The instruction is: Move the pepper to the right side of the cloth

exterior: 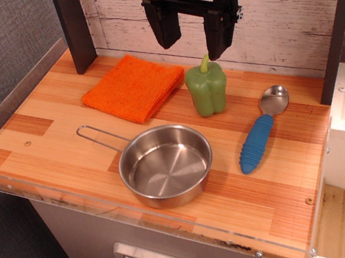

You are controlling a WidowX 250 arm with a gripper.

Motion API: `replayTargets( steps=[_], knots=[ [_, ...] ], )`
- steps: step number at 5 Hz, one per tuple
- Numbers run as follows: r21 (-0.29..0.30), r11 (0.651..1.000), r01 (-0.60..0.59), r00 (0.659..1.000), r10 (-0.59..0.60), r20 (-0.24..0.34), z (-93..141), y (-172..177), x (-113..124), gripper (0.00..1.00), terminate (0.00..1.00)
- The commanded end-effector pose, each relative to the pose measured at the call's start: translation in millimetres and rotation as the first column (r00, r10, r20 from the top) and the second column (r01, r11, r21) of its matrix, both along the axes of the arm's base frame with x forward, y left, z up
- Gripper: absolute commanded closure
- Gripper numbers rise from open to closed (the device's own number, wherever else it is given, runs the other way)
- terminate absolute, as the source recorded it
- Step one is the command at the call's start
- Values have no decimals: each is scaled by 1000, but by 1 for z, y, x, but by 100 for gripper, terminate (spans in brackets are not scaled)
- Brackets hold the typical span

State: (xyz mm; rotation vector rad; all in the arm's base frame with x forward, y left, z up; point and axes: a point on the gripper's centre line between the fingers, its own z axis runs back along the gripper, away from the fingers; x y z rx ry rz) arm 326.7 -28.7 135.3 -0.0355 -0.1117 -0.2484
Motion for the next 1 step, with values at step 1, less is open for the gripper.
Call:
replayTargets(
  steps=[1],
  knots=[
    [-3, 1000, 7, 998, -7, 57, 17, 0, -5, 0, 100]
  ],
)
